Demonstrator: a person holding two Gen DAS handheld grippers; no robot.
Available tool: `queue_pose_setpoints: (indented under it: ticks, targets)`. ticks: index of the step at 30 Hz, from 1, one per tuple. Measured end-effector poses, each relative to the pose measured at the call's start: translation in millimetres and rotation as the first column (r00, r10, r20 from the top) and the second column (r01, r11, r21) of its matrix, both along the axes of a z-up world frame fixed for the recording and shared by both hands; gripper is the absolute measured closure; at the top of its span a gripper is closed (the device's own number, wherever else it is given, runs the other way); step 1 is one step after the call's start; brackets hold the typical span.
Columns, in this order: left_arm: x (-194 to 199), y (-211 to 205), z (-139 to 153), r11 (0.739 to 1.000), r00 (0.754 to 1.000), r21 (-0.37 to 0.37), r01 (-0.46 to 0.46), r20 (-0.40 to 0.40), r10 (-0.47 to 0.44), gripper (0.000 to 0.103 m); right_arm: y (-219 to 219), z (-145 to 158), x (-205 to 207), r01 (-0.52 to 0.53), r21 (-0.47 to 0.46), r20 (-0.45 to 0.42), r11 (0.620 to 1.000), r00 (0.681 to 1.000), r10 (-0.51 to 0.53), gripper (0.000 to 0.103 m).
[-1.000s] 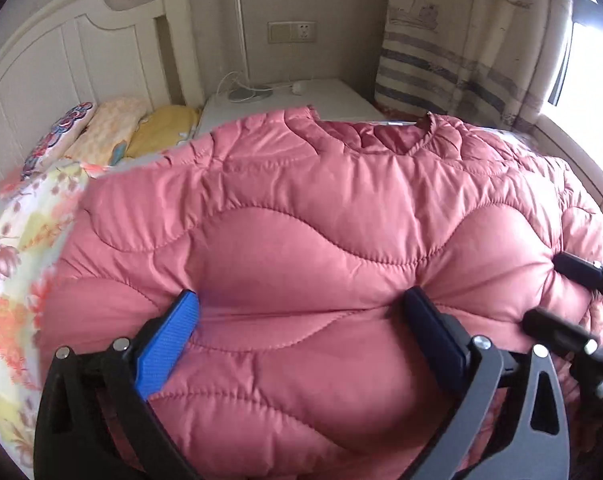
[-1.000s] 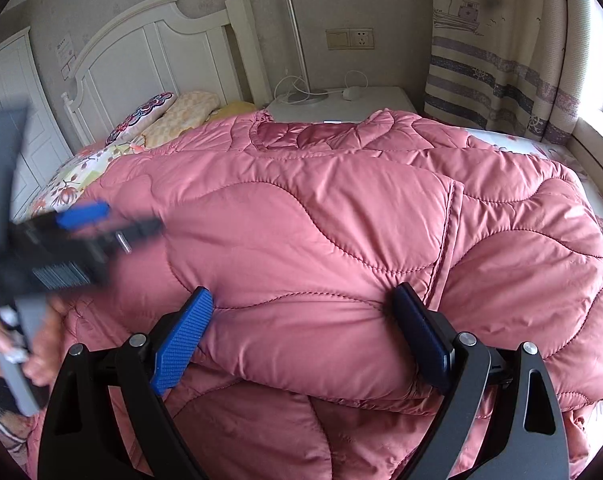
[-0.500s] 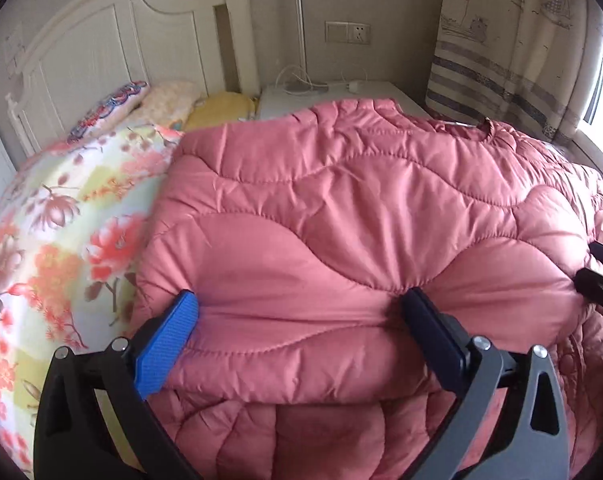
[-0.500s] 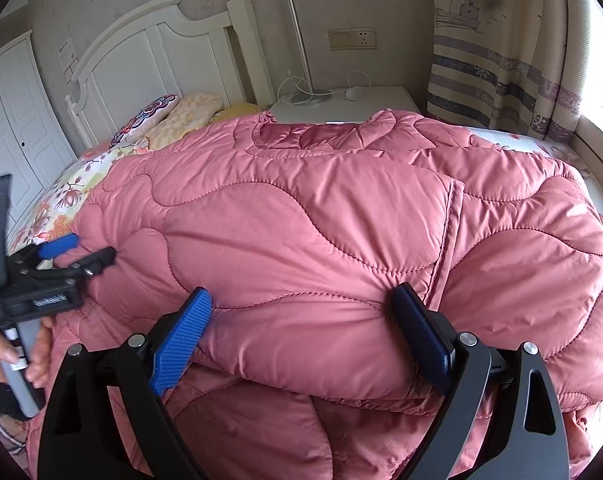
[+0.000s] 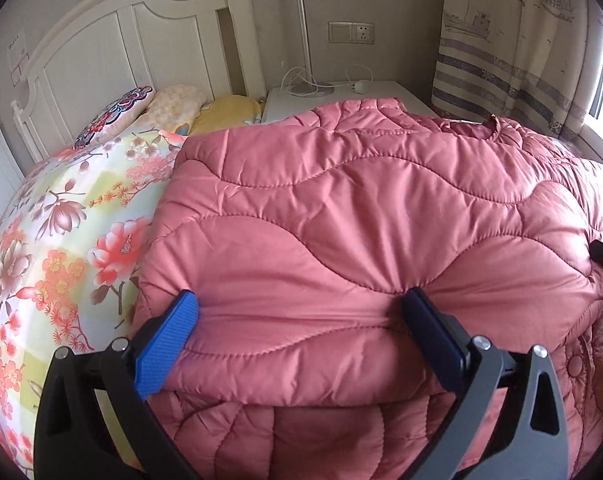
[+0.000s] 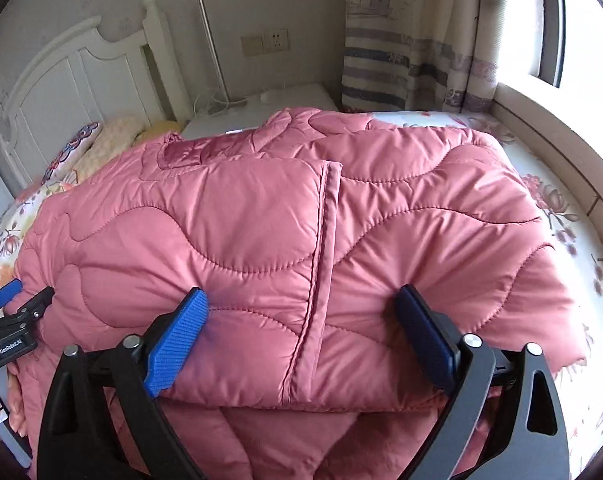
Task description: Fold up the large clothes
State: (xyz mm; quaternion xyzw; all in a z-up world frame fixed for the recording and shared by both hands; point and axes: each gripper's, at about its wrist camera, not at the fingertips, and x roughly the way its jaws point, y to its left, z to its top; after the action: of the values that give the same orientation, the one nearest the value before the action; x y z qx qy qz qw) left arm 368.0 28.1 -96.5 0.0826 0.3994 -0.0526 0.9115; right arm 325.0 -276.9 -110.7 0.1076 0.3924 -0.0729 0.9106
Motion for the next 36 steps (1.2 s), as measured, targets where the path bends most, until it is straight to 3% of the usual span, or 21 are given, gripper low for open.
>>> queue_pose_setpoints:
  ticks: [4, 6, 8, 11, 13, 15, 16, 18, 20, 25, 27, 30, 33, 36]
  targets:
    - [-7, 9, 9, 0.999, 1.0, -0.033, -0.007, 0.018, 0.007, 0.002, 2, 2, 2, -0.025, -0.01, -0.028, 1.0, 0.999, 0.025, 0.006]
    - [-29, 17, 23, 0.999, 0.997, -0.038, -0.028, 0.076, 0.031, 0.002, 1, 11, -6, -0.024, 0.002, -0.052, 1.0, 0.998, 0.024, 0.006]
    - [-52, 24, 37, 0.998, 0.992, -0.065, -0.017, 0.12, 0.025, 0.002, 7, 32, -26, -0.051, 0.025, -0.009, 0.998, 0.999, 0.051, 0.006]
    - [-80, 22, 46, 0.994, 0.989, -0.105, 0.024, 0.148, -0.008, 0.002, 29, 54, -59, -0.146, -0.042, 0.057, 0.988, 0.987, 0.148, 0.005]
    - [-85, 8, 37, 0.994, 0.993, -0.088, 0.057, 0.106, -0.048, 0.002, 49, 52, -71, -0.223, -0.103, 0.049, 0.969, 0.972, 0.229, 0.005]
    - [-80, -16, 11, 0.995, 0.995, 0.008, 0.096, 0.008, -0.096, 0.002, 64, 38, -70, -0.269, -0.134, -0.004, 0.954, 0.963, 0.271, 0.005]
    - [-77, -24, 0, 0.993, 0.994, 0.056, 0.107, -0.034, -0.105, 0.002, 70, 22, -66, -0.277, -0.137, -0.071, 0.951, 0.96, 0.269, 0.005]
    - [-79, -29, -2, 0.99, 0.994, 0.095, 0.107, -0.029, -0.105, 0.002, 75, -5, -61, -0.28, -0.113, -0.183, 0.953, 0.949, 0.257, 0.005]
    - [-85, -24, 6, 0.99, 0.996, 0.106, 0.087, -0.021, -0.086, 0.002, 71, -4, -71, -0.259, -0.09, -0.147, 0.962, 0.959, 0.244, 0.005]
    - [-125, 0, 26, 0.998, 0.997, 0.034, 0.058, 0.047, -0.06, 0.002, 51, 23, -110, -0.224, -0.043, -0.086, 0.974, 0.972, 0.219, 0.005]
    - [-132, 4, 18, 0.998, 0.998, 0.012, 0.056, 0.022, -0.056, 0.002, 45, 26, -128, -0.226, -0.032, -0.067, 0.974, 0.972, 0.223, 0.005]
    - [-130, 1, -17, 0.998, 0.997, 0.038, 0.055, -0.062, -0.053, 0.002, 42, 5, -134, -0.23, -0.057, -0.132, 0.971, 0.966, 0.221, 0.005]
    - [-131, 12, -12, 1.0, 0.997, 0.003, 0.012, -0.081, -0.011, 0.002, 47, -4, -142, -0.234, -0.088, -0.119, 0.968, 0.968, 0.223, 0.005]
    - [-149, 12, 0, 1.0, 1.0, -0.012, 0.005, -0.027, -0.005, 0.002, 50, 8, -155, -0.218, -0.08, -0.12, 0.973, 0.971, 0.208, 0.005]
